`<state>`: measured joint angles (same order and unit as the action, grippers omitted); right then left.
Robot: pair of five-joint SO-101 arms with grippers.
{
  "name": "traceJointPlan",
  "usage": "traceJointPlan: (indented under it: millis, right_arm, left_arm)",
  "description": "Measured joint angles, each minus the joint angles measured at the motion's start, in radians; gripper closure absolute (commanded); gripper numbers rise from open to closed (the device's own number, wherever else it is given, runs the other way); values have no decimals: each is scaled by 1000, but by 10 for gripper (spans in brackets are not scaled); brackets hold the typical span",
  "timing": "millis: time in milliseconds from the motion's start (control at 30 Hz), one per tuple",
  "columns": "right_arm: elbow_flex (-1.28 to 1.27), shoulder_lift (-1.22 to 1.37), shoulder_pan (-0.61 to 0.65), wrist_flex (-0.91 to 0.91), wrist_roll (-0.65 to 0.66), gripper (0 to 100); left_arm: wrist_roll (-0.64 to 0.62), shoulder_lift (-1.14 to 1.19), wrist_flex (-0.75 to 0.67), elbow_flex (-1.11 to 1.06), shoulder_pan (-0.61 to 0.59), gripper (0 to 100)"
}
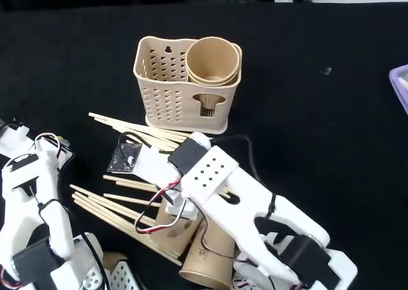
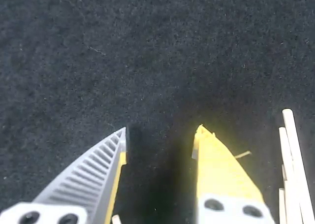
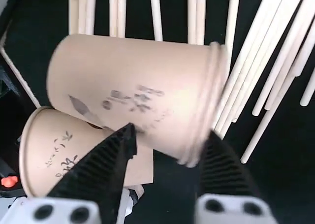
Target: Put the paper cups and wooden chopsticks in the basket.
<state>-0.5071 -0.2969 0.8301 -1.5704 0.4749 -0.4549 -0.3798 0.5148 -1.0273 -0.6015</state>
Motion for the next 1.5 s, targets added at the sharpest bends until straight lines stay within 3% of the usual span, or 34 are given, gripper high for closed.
traceJointPlan:
  millis: [333, 633, 933, 1200, 1333, 1500]
  right_arm:
    - [181, 3, 6, -163, 0, 988]
    - [276, 5, 3, -152, -20, 988]
    - [71, 5, 3, 106, -26, 983]
    - [123, -11, 0, -2, -26, 987]
    - [333, -109, -74, -141, -26, 988]
    - [663, -187, -272, -147, -26, 988]
  left_arm:
    - [0, 0, 0, 0, 0, 780]
    - [0, 0, 0, 0, 0, 780]
    - [0, 0, 0, 0, 0, 780]
    - [0, 0, 0, 0, 0, 780]
    - [0, 0, 0, 0, 0, 780]
    - [0, 0, 0, 0, 0, 780]
